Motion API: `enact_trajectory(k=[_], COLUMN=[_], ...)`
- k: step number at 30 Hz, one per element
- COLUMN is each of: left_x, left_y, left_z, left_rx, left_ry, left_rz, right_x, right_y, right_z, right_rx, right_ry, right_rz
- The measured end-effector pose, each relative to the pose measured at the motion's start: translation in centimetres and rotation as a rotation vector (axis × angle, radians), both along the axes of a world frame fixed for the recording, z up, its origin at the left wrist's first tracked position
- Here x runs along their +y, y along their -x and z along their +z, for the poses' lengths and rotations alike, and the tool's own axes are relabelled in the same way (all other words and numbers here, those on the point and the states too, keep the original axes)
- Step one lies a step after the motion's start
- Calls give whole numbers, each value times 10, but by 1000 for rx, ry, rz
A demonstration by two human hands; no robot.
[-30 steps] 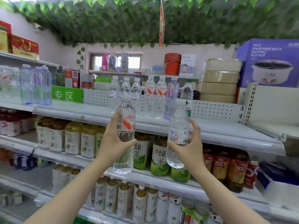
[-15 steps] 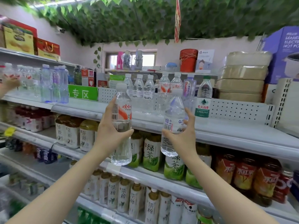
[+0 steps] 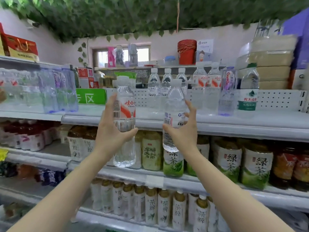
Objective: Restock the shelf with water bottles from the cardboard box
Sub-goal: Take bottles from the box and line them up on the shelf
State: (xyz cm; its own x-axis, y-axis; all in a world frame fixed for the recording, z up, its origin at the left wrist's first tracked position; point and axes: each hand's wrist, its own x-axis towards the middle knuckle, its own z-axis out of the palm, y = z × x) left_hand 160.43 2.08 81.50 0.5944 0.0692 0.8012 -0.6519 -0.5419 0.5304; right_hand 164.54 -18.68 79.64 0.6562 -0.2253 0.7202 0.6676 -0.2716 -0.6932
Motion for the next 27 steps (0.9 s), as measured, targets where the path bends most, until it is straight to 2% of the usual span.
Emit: enact_trajectory(k=[5,9,27], left_x=[50,70,67], left_y=[-16,-32,-99], left_z=[0,6,42], left_rx=[-4,15,-83], left_ry=[-46,6,-12], left_rz=[-56,-89,-148], right_x=[51,65,92], right_y=[-13,-24,-113], right_z=[10,25,75], right_rx=[12,-24,-118], right_ry=[-10,38,116], right_rz=[-132,-175,-345])
